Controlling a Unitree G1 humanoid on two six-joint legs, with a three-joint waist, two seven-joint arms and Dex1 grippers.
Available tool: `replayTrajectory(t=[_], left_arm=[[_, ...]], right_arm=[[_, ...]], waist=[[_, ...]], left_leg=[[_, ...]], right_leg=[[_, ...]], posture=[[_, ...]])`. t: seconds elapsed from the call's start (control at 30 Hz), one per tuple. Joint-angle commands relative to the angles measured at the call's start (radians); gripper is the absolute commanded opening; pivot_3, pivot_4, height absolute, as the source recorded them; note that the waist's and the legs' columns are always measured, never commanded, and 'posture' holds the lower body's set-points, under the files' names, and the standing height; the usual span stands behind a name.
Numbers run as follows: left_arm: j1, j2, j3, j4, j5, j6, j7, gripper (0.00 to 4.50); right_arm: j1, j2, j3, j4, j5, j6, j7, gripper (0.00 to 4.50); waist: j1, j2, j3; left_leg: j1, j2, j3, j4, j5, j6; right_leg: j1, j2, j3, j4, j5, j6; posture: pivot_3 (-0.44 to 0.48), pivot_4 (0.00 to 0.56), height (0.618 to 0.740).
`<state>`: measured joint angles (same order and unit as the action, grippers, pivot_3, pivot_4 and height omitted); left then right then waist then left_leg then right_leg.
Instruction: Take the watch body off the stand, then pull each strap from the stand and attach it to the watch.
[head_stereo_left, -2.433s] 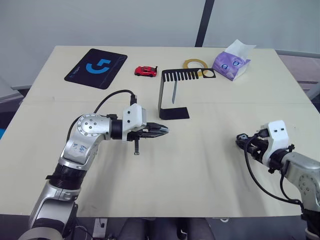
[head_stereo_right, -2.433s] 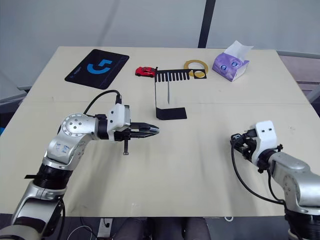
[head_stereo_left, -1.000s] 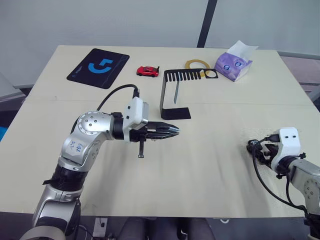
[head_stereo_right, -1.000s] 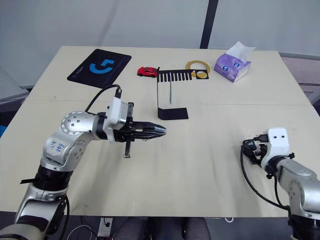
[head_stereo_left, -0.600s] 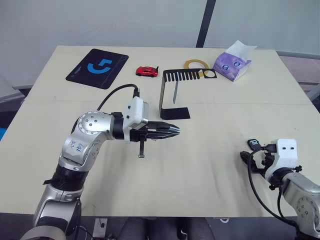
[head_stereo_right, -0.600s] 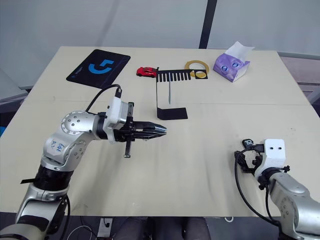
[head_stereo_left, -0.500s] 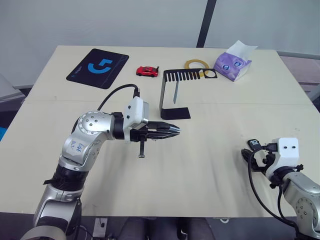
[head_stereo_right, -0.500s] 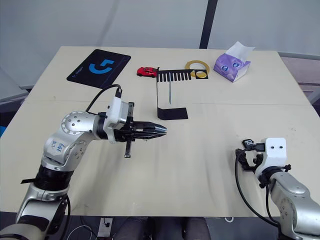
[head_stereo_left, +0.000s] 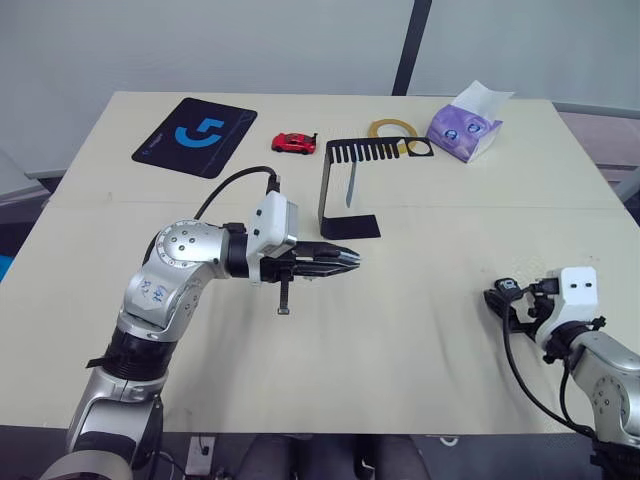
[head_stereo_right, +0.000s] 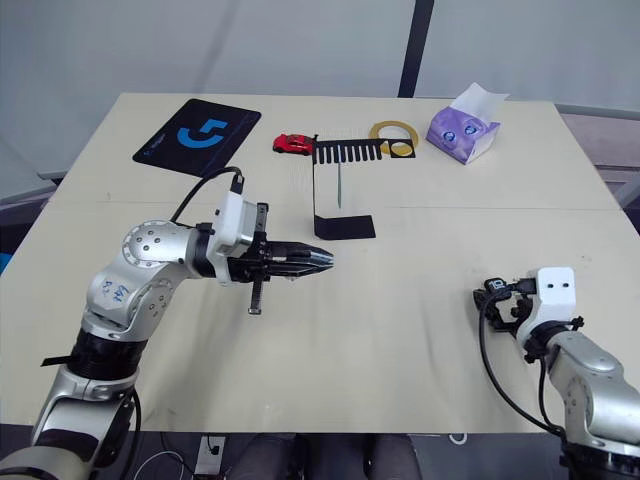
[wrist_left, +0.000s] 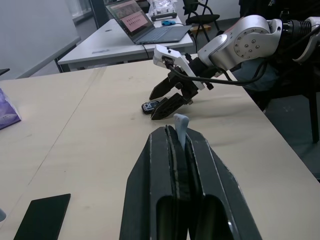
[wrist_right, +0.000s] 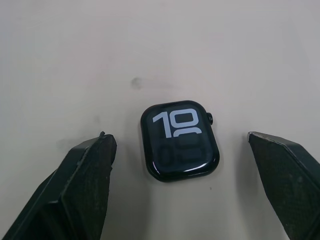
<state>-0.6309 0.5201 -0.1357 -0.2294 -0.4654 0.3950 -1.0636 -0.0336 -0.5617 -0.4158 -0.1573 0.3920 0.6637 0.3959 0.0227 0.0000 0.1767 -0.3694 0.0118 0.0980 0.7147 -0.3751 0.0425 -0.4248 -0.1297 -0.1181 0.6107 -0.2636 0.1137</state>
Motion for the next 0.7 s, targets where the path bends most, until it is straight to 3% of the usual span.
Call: replayTrajectory(t=[0.03,0.37,0.43,0.6,0.7], left_arm=[[-0.015,0.006,0.025,-0.041,-0.016,-0.001,0.009,0.0],[-0.015,0.007,0.025,-0.04,-0.015,-0.001,0.011,0.0],[-0.016,0.007,0.024,-0.039,-0.015,-0.002,0.01,0.0],[-0.017,0.006,0.023,-0.038,-0.014,-0.004,0.007,0.0],[-0.017,0.008,0.023,-0.039,-0.015,-0.001,0.007,0.0]], right_arm=[[0.005,-0.006,0.018,0.028,-0.021,-0.013,0.002,4.48],[0.019,0.004,0.026,0.03,-0.029,-0.024,-0.017,4.48],[0.017,0.007,0.022,0.032,-0.025,-0.019,-0.023,3.95],[0.013,0.016,0.013,0.033,-0.007,0.007,-0.025,2.01],[0.018,0.016,0.014,0.025,-0.005,0.014,-0.024,2.01]], waist=[[0.0,0.0,0.0],[0.0,0.0,0.0],[0.0,0.0,0.0],[0.003,0.0,0.0],[0.003,0.0,0.0]], left_leg=[[0.0,0.0,0.0,0.0,0.0,0.0],[0.001,0.0,0.0,0.0,0.0,0.0],[0.001,0.0,0.0,0.0,0.0,0.0],[0.001,0.0,-0.001,0.001,0.0,0.0],[0.001,0.0,-0.002,0.001,0.0,0.0]], right_leg=[[0.0,0.0,0.0,0.0,0.0,0.0],[0.001,0.0,0.0,0.0,0.0,0.0],[0.001,0.0,0.0,0.0,0.0,0.0],[0.002,0.0,0.0,0.0,0.0,0.0],[0.003,-0.001,-0.001,-0.001,0.0,0.0]], posture=[[0.0,0.15,0.738],[0.0,0.15,0.738],[0.0,0.15,0.738],[0.0,0.15,0.738],[0.0,0.15,0.738]])
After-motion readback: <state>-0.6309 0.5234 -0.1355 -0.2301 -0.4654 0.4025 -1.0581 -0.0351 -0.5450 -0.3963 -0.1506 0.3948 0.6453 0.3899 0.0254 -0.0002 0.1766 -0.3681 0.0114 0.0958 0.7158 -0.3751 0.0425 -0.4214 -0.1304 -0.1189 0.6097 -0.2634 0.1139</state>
